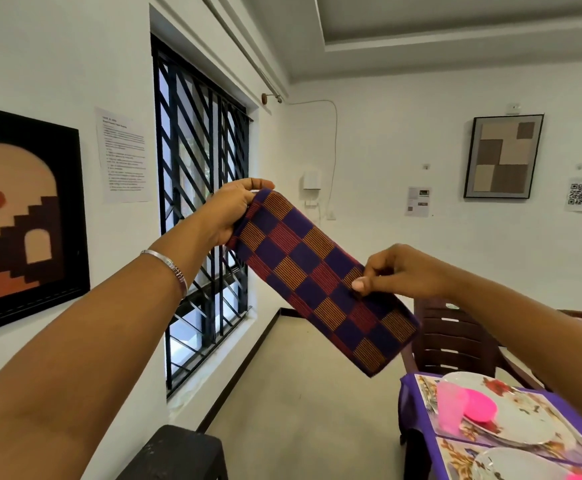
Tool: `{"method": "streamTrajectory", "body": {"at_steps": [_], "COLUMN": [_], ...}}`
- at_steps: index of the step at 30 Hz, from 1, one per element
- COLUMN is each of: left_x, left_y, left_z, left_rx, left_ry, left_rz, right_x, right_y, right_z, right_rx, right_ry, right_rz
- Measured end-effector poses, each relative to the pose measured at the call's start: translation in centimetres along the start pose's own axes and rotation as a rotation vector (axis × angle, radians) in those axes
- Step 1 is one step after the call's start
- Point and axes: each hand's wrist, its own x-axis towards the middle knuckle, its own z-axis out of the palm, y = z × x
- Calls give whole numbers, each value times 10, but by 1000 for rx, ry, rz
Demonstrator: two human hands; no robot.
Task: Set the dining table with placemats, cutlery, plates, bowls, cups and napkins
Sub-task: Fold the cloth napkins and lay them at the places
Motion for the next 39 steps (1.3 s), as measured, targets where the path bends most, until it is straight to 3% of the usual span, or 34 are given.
{"method": "streamTrajectory", "body": {"at_steps": [6,11,16,20,24,28,32,34,36,39], "left_x": [-2,2,7,9,7,-13,-65,-97,-125,-141], "left_y": [8,0,-18,-49,-115,-191,-232,-238,-241,-251], "left_z": [3,6,7,7,7,5,-5,-10,-13,-18], "left_rx": [52,144,268,381,479,569,380,270,161,8], "left_ry": [12,-40,-112,-177,-268,-123,-3,-55,-137,-414], "left_rz": [-16,-50,-78,-121,-255,-308,-374,-325,-155,13], "right_x": [7,6,1,-10,-16,-19,-27,-34,-42,-50], "right_y": [1,-9,-21,-27,-22,-6,12,15,13,6], "right_z": [23,41,61,85,115,152,193,213,230,251], "right_rx": [-11,121,317,586,701,764,884,912,972,1023], "right_ry": [81,-151,-351,-218,-58,31,185,259,301,304], "right_rz": [-78,-155,-42,5,28,111,247,310,338,356]}}
